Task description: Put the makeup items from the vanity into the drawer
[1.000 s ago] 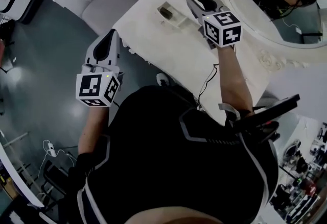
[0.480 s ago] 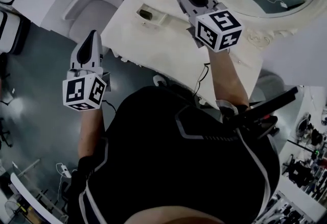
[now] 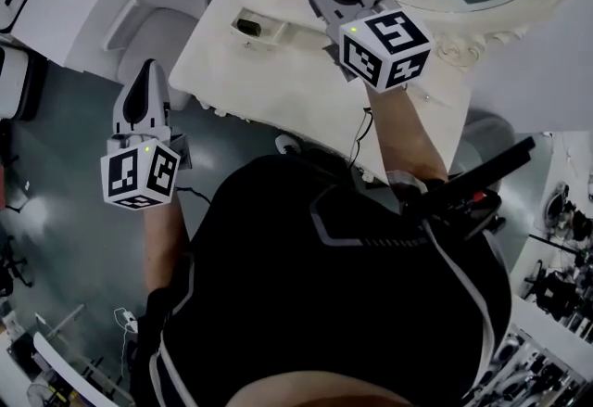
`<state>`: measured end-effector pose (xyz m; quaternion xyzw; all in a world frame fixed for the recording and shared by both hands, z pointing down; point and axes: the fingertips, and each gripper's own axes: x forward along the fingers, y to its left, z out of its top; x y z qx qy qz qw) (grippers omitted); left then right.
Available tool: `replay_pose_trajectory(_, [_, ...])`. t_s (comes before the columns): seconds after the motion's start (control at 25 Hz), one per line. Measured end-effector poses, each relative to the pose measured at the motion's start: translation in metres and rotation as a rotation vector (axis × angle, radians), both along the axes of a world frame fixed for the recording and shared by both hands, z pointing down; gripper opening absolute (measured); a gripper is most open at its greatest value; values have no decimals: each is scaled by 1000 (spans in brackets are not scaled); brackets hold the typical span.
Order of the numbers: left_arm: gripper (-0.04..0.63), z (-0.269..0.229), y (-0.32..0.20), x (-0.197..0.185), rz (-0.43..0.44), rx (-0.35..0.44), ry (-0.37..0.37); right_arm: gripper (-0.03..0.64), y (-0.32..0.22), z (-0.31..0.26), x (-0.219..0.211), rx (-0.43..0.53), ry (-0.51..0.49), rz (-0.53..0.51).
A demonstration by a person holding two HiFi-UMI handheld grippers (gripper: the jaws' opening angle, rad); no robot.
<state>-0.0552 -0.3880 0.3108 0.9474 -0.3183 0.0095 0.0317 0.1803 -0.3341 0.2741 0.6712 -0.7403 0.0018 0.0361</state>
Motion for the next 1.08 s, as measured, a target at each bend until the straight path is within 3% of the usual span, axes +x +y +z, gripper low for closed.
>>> replay_pose_trajectory(1.08, [3, -2, -15, -8, -46, -4, 1, 5, -14, -3, -10, -8, 29, -24])
